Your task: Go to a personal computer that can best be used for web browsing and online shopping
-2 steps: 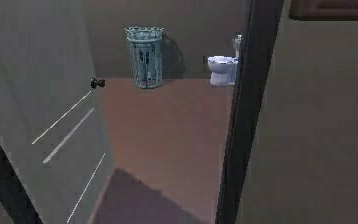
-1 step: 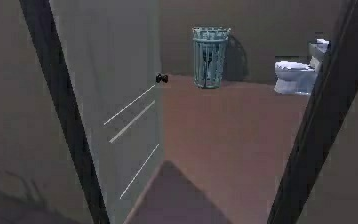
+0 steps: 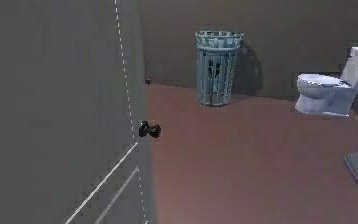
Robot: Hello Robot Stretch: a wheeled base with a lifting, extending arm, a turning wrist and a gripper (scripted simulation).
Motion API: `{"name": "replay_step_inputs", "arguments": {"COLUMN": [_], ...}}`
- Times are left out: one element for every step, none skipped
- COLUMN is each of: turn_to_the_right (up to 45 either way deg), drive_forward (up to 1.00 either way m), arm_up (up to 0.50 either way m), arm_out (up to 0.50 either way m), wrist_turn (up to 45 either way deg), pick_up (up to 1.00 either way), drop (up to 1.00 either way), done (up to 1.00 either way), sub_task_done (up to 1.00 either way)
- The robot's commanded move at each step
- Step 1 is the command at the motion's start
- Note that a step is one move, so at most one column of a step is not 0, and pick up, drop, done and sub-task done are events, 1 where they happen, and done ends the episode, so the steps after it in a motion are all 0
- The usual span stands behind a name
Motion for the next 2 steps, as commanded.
{"name": "replay_step_inputs", "arguments": {"turn_to_the_right": [42.0,0.0], "drive_forward": [0.0,0.5], "arm_up": [0.0,0.0], "arm_out": [0.0,0.0], "wrist_turn": [0.0,0.0], "pick_up": [0.0,0.0], "drop": [0.0,0.0], "done": [0.0,0.0], "sub_task_done": [0.0,0.0]}}
